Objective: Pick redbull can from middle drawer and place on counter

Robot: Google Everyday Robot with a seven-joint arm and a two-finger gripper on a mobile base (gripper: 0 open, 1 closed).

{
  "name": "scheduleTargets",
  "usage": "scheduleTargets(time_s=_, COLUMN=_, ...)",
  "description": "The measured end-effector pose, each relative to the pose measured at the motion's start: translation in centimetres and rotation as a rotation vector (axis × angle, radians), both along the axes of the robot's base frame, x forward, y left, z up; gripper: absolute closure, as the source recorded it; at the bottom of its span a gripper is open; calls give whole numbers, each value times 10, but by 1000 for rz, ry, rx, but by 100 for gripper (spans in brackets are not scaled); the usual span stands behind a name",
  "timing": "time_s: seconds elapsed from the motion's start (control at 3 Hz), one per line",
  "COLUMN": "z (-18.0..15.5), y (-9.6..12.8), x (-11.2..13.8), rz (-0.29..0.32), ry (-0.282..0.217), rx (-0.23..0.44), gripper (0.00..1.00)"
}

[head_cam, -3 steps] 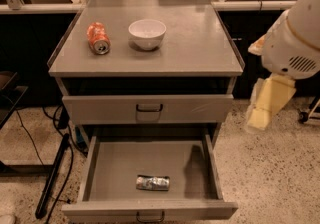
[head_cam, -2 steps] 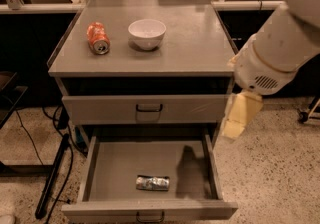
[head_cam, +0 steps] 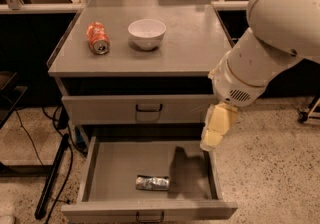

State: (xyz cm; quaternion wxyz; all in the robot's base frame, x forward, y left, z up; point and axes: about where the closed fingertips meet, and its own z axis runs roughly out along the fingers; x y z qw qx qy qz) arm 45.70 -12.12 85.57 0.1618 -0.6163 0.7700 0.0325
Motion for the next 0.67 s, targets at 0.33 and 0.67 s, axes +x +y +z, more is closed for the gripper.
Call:
scheduleTargets(time_s=0.33, z=-30, y=27, x=0, rz=36, ry=8, rx=-19, gripper=0)
scheduleTargets(time_s=0.67, z=-74, y=64, x=-1, rz=83, ry=10, rx=-56, gripper=0)
